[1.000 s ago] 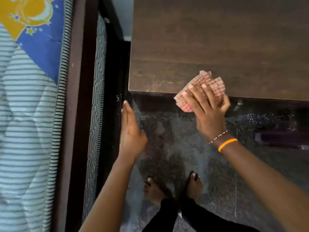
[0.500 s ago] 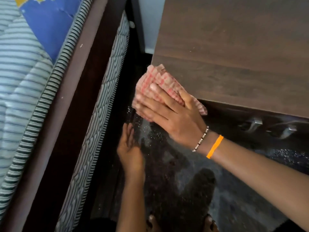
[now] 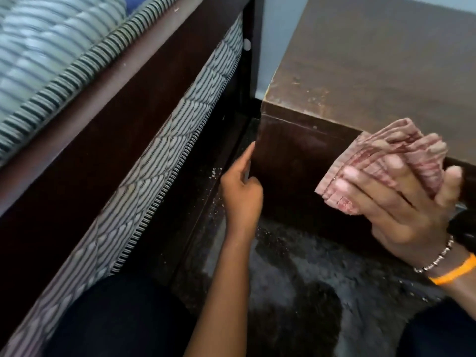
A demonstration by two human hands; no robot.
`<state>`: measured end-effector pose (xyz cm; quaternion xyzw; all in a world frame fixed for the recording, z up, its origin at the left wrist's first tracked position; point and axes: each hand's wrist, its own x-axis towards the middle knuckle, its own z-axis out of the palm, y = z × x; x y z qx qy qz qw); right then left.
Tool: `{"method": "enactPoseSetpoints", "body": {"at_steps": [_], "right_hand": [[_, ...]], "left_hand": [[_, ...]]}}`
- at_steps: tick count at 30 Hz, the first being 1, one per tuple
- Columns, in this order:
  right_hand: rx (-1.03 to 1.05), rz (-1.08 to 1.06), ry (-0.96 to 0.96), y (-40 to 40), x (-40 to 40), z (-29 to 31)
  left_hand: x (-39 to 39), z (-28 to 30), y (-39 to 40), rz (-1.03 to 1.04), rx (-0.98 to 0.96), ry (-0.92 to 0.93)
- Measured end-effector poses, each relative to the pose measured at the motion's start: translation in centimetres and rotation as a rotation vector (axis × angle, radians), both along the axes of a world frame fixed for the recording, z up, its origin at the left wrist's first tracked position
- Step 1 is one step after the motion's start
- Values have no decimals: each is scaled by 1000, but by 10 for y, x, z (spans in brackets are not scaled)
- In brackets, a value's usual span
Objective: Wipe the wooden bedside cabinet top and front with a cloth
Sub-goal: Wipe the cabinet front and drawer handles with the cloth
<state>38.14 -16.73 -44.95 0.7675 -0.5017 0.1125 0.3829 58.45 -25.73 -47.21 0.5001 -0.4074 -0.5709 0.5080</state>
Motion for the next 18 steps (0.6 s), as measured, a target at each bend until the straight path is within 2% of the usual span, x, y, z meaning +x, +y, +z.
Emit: {"method": "enactPoseSetpoints", "body": {"at_steps": [6, 10, 14, 18], "right_hand": [[-239, -153, 59, -53, 47, -7], [-318, -163, -83, -84, 100, 2], [-190, -227, -344, -86, 127, 32], [-10, -84, -478, -100, 141, 59]], "left_hand": [[4, 2, 1, -27, -1, 68], [4, -4, -2, -38, -10, 109], [7, -6, -3, -71, -9, 91], [9, -8, -3, -45, 43, 96]]}}
